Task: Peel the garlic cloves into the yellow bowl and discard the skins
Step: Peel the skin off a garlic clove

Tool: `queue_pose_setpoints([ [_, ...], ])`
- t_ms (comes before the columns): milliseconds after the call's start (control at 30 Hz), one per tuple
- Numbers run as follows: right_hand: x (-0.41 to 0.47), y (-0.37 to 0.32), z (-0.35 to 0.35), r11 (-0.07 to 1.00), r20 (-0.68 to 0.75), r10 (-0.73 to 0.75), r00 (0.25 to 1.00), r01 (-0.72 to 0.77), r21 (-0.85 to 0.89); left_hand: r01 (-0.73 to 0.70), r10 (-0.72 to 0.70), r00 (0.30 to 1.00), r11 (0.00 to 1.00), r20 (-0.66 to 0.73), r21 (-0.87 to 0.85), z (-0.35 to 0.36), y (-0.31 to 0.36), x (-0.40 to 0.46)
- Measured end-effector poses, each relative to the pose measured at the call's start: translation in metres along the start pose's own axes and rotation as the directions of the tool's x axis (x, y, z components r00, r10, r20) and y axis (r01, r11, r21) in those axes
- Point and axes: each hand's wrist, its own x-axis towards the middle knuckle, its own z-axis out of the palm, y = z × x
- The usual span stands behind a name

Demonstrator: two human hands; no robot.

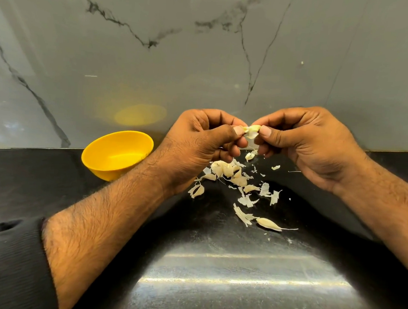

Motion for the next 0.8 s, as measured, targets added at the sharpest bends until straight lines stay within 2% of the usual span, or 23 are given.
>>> queue_pose_setpoints([
  [467, 0.002, -0.0032, -0.0018, 0.926, 0.188, 0.199, 0.962, -0.248, 0.285, -0.002, 0.005, 0.999, 0.995, -0.032, 0.102, 0.0024, -0.0039, 0.0012],
  [633, 0.0023, -0.0044, -0.0028, 0.921, 0.228, 0.226, 0.947, -0.284, 0.267, 0.022, -0.024, 1.0, 0.992, 0.015, 0.127, -0.0002, -0.0032, 0.0002],
  [800, 0.0016, -0.007, -0.0044, 0.926, 0.221, 0.225, 0.949, -0.278, 0.254, -0.002, -0.004, 1.0, 0.97, 0.023, 0.245, -0.0013, -0.0038, -0.0024],
])
